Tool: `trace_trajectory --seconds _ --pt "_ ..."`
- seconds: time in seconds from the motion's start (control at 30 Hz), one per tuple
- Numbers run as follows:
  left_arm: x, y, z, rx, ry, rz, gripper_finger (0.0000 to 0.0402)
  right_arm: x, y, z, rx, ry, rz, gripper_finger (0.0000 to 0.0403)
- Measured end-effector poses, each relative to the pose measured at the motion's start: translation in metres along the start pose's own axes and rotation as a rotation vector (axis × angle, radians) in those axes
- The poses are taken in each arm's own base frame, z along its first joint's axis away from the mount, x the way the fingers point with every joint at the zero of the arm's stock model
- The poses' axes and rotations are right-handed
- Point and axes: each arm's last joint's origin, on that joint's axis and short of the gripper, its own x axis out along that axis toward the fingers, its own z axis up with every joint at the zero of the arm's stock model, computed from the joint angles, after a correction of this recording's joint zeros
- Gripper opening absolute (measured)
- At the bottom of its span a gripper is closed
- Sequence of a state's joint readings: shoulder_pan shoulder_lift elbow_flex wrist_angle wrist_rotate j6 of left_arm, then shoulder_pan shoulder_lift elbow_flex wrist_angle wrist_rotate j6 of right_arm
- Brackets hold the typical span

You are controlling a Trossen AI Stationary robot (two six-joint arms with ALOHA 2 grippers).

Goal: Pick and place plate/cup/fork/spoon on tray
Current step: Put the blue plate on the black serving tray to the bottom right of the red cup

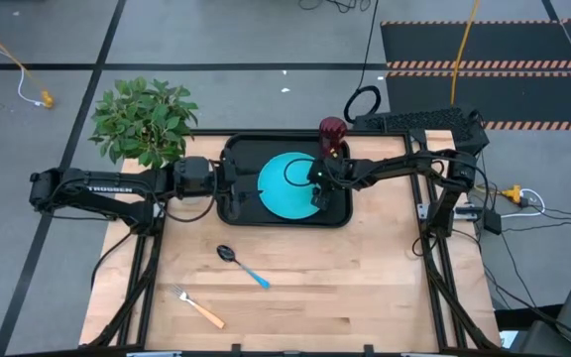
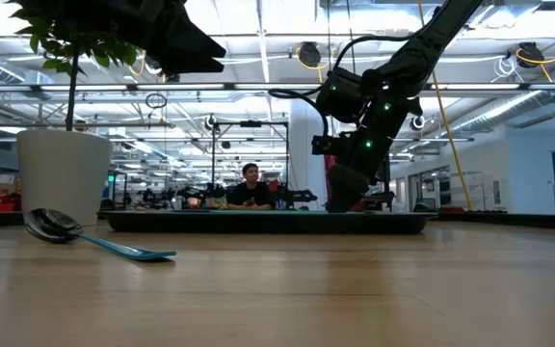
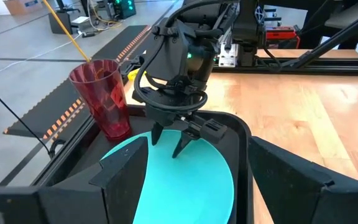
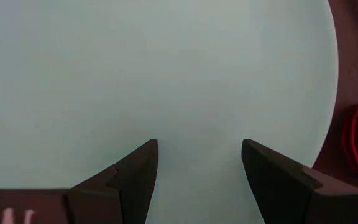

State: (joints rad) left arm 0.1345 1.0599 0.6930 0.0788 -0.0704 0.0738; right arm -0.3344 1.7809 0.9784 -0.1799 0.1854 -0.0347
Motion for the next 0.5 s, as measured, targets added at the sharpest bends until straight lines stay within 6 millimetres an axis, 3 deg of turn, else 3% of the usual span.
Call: trace_trajectory --seconds 0.23,0.5 --pt "0.000 0.000 0.000 -0.004 0.000 0.000 0.0278 -0.003 0.000 0.000 -0.001 -0.005 0.001 0.0226" --pt "0.000 0.000 0.000 -0.005 0.000 0.000 0.0278 -0.019 0.000 0.005 0.012 -0.051 0.009 0.0226"
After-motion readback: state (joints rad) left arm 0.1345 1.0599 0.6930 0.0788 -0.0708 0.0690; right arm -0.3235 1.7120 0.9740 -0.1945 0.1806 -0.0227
